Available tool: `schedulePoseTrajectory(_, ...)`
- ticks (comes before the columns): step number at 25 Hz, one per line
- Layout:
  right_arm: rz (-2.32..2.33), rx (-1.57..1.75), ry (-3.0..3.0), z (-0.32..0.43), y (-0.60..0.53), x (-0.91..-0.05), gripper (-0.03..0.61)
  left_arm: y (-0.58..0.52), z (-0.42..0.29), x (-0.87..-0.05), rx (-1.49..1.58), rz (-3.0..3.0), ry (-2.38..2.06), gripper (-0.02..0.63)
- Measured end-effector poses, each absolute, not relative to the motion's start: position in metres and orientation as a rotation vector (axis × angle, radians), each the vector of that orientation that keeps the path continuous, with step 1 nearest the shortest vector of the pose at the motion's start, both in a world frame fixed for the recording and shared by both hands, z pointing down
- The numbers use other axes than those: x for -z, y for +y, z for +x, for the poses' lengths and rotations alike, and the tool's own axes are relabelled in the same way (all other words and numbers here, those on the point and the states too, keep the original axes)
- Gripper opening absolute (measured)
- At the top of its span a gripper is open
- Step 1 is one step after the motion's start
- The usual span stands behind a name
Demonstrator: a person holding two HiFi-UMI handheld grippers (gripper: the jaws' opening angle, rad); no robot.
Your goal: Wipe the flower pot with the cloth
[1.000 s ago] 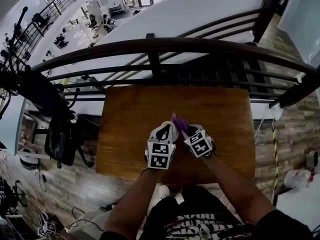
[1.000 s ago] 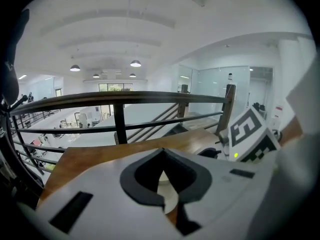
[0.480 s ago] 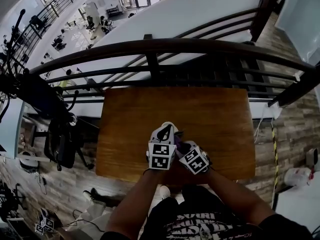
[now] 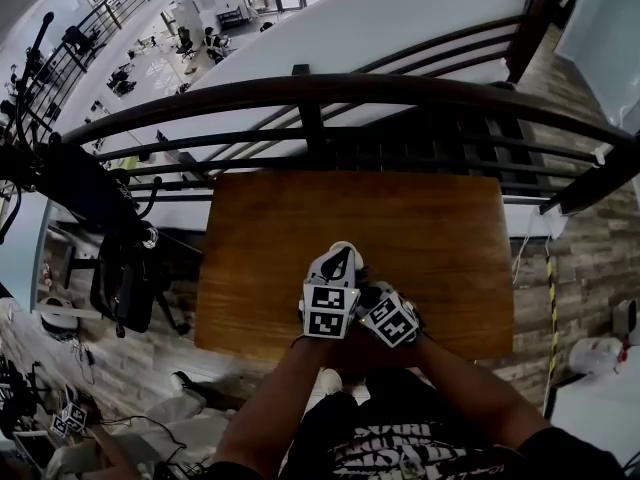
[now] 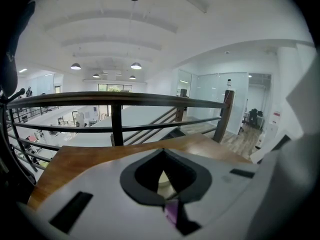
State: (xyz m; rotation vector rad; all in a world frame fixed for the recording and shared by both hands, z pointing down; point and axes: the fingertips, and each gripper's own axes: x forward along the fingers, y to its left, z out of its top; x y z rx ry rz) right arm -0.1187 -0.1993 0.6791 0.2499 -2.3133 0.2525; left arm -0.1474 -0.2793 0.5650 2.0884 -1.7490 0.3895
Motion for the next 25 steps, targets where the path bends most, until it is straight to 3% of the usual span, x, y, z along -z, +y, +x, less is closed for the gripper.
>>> schedulePoseTrajectory(8,0.439,-0.308,-2.321,-0.089,-0.258,-0.673,0.080,-0.279,-0.148,-0.563,-0.385,2.097,-1.756,-0.002)
schedulePoseTrajectory(25,0.278,-0.188,-2.368,-0.138,-0.309,-0.653,0.080,-0.283,-0.147,-0.564,-0.394,2.104,-1.719,-0.002)
